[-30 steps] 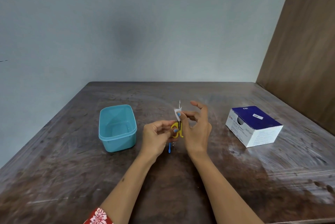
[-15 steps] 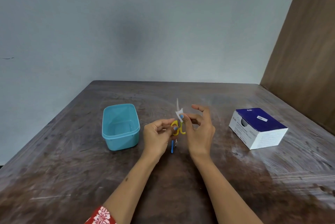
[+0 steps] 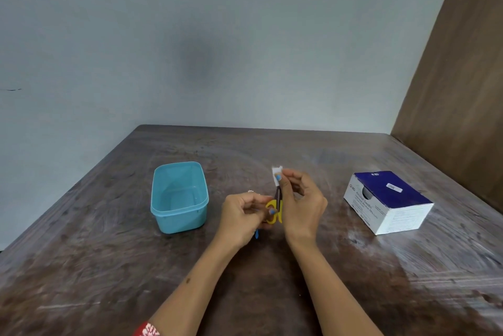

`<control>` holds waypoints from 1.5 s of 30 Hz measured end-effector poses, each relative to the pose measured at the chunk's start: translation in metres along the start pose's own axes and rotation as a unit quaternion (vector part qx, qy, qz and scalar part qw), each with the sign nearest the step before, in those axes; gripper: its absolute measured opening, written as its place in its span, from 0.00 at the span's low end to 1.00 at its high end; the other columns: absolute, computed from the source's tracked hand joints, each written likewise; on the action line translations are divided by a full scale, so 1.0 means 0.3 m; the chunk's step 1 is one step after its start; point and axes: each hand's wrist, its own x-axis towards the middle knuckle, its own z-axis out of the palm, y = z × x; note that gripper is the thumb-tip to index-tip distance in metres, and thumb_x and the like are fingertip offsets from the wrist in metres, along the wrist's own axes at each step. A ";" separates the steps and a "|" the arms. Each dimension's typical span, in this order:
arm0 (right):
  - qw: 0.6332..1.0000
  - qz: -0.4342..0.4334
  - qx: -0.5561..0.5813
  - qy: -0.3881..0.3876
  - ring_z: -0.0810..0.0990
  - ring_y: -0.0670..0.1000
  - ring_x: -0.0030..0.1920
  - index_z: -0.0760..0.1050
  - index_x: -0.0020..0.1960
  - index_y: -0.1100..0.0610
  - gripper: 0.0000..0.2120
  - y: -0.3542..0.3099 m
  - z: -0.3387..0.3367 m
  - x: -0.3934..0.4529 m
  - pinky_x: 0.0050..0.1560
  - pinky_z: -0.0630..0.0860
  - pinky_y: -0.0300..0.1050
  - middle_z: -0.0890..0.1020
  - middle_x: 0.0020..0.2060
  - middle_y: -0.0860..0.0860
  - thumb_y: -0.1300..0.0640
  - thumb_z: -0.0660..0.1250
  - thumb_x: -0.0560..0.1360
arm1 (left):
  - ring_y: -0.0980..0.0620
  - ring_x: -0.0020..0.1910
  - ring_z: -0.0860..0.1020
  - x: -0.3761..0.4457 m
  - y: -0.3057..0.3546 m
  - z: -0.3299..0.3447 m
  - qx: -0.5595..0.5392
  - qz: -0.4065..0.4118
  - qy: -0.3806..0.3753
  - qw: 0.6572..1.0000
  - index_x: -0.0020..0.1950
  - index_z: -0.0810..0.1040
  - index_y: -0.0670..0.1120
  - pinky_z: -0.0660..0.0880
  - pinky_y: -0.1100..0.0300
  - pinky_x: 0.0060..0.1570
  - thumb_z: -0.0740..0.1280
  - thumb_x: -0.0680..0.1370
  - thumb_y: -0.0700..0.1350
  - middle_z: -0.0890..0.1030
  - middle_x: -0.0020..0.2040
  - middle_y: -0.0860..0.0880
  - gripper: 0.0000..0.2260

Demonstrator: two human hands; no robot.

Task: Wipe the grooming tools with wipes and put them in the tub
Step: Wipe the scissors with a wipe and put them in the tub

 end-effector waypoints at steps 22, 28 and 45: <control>0.999 0.016 0.032 -0.006 0.82 0.39 0.41 0.72 0.54 0.52 0.15 -0.032 -0.009 -0.009 0.44 0.76 0.30 0.83 0.38 0.44 0.63 0.72 0.71 | 0.56 0.40 0.83 -0.005 -0.003 -0.003 0.041 0.050 0.018 0.998 0.48 0.82 0.48 0.78 0.67 0.35 0.69 0.73 0.33 0.84 0.41 0.50 0.11; 0.999 0.012 0.024 -0.036 0.82 0.40 0.40 0.71 0.54 0.49 0.17 -0.031 -0.010 -0.020 0.46 0.78 0.35 0.83 0.36 0.44 0.62 0.73 0.70 | 0.52 0.42 0.84 0.006 -0.008 -0.012 0.046 0.053 0.050 0.996 0.53 0.82 0.43 0.81 0.60 0.40 0.70 0.73 0.34 0.84 0.43 0.48 0.10; 0.998 0.007 0.062 -0.010 0.82 0.40 0.38 0.68 0.52 0.41 0.22 -0.030 -0.011 -0.013 0.41 0.75 0.28 0.83 0.34 0.43 0.64 0.72 0.71 | 0.54 0.41 0.84 0.005 -0.015 -0.011 0.031 0.048 0.037 0.998 0.50 0.82 0.45 0.81 0.61 0.39 0.72 0.70 0.32 0.85 0.41 0.51 0.12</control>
